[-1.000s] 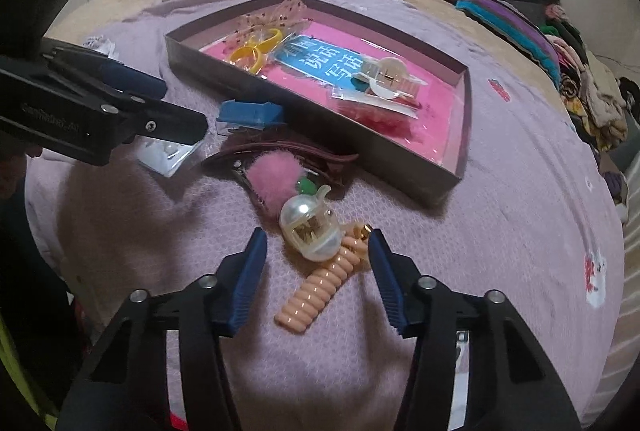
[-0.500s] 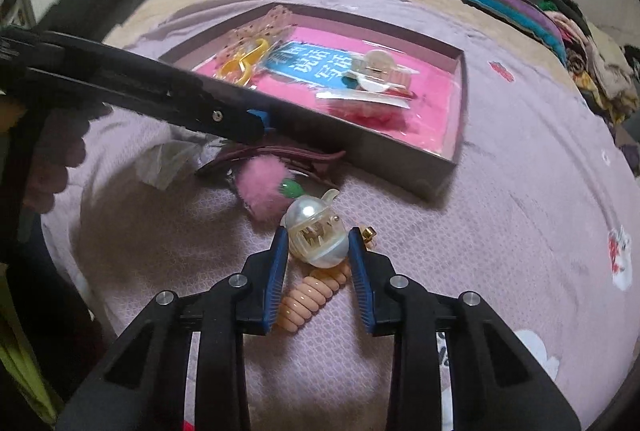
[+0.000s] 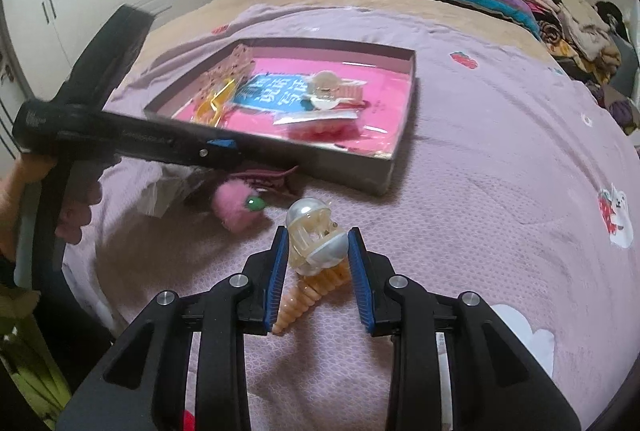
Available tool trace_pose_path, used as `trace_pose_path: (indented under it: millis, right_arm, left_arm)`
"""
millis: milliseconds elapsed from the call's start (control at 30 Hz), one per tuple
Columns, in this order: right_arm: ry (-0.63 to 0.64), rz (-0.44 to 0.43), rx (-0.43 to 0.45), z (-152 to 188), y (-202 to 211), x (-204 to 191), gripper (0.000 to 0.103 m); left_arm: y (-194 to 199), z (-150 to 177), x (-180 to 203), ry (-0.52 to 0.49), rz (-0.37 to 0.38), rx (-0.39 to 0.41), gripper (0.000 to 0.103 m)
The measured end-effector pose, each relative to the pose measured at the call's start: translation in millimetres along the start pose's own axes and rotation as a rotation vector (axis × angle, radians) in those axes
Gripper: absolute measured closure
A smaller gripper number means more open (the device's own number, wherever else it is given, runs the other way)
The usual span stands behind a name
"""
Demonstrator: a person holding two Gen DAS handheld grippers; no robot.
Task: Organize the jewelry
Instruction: 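Grasp the blue case with the left tool while the right tool grasps the clear pearl ornament, then lower the blue case into the box with the left tool while the right tool places the pearl ornament there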
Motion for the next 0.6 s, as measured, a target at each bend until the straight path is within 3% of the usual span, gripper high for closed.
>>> trace_pose_path:
  millis: [600]
  right_arm:
    - [-0.035,0.033,0.062,-23,28,8,0.074]
  left_arm:
    - [60,-11,3,-0.058,-0.024,0.126,0.066]
Point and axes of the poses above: each gripper's, at about its wrist camera, not at the fingertips, and y roughly against the way its jaws point, x to its right, z to its underside, the point moved 8 cm from there along -y, roughly the way its jaws point, and after that the axes turned 5 degrees about z, right-handed, at the moved point
